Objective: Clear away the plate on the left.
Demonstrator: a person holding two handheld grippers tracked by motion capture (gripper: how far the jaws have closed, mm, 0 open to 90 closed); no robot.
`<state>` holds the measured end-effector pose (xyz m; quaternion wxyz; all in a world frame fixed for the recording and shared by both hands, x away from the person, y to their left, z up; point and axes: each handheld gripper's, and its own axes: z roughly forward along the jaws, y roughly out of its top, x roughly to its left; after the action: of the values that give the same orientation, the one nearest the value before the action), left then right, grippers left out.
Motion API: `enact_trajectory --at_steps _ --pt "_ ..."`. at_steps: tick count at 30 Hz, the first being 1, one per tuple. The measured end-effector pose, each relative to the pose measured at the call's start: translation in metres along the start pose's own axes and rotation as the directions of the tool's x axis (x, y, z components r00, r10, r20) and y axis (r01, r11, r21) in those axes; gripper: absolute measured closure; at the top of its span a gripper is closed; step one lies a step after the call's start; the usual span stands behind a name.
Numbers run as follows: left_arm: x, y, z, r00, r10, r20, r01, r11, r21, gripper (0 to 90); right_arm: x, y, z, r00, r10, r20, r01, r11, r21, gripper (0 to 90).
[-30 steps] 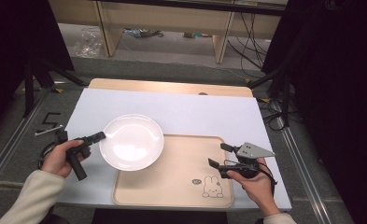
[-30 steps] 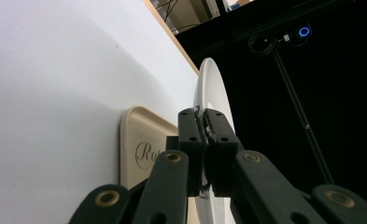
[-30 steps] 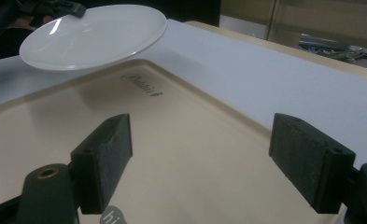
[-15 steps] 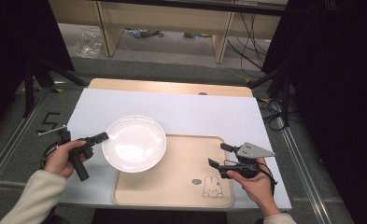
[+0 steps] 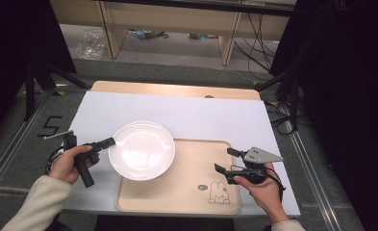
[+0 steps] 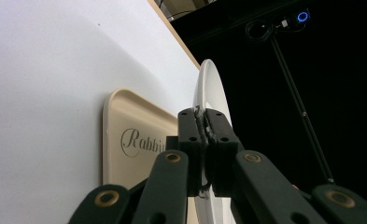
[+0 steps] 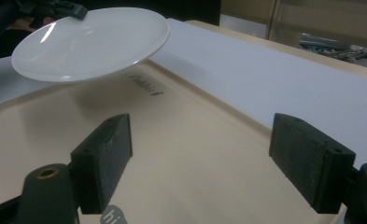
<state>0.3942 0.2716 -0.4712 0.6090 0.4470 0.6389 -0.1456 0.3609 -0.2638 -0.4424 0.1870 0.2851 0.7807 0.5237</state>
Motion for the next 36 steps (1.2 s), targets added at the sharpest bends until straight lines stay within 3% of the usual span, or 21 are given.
enact_trajectory --at_steps 13,15,22,25,26,27,30,36 --pt "-0.003 -0.003 0.004 1.0000 0.006 -0.004 -0.006 0.9998 0.018 85.6 0.000 0.000 0.000 1.0000 0.000 0.001 0.000 1.000 0.000 22.4" --pt "-0.002 -0.004 0.005 0.9999 0.005 0.012 -0.005 1.0000 0.008 85.6 0.000 0.000 0.000 1.0000 0.000 0.001 0.000 1.000 0.000 22.4" --pt "-0.004 -0.006 0.007 0.9999 0.011 -0.004 -0.011 0.9995 0.031 85.6 0.000 0.000 0.000 1.0000 -0.003 0.002 0.003 1.000 -0.001 22.4" --pt "-0.004 -0.007 0.009 0.9998 0.007 0.018 -0.008 0.9998 0.018 85.5 0.000 0.000 0.000 1.0000 -0.002 0.002 0.002 1.000 -0.001 22.4" --pt "-0.005 -0.007 0.009 0.9999 0.011 0.004 -0.011 0.9996 0.028 85.5 0.000 0.000 0.000 1.0000 -0.003 0.002 0.003 1.000 -0.001 22.4" --pt "-0.005 -0.008 0.009 0.9998 0.011 0.019 -0.012 0.9997 0.021 85.5 0.000 0.000 0.000 1.0000 -0.003 0.002 0.003 1.000 0.000 22.4" --pt "-0.007 -0.009 0.010 0.9999 0.012 0.002 -0.012 0.9991 0.041 85.5 0.000 0.000 0.000 1.0000 -0.003 0.001 0.003 1.000 -0.001 22.4" --pt "-0.007 -0.011 0.012 0.9998 0.016 0.010 -0.017 0.9987 0.047 85.4 0.000 0.000 0.000 1.0000 -0.003 0.001 0.003 1.000 0.000 22.5"
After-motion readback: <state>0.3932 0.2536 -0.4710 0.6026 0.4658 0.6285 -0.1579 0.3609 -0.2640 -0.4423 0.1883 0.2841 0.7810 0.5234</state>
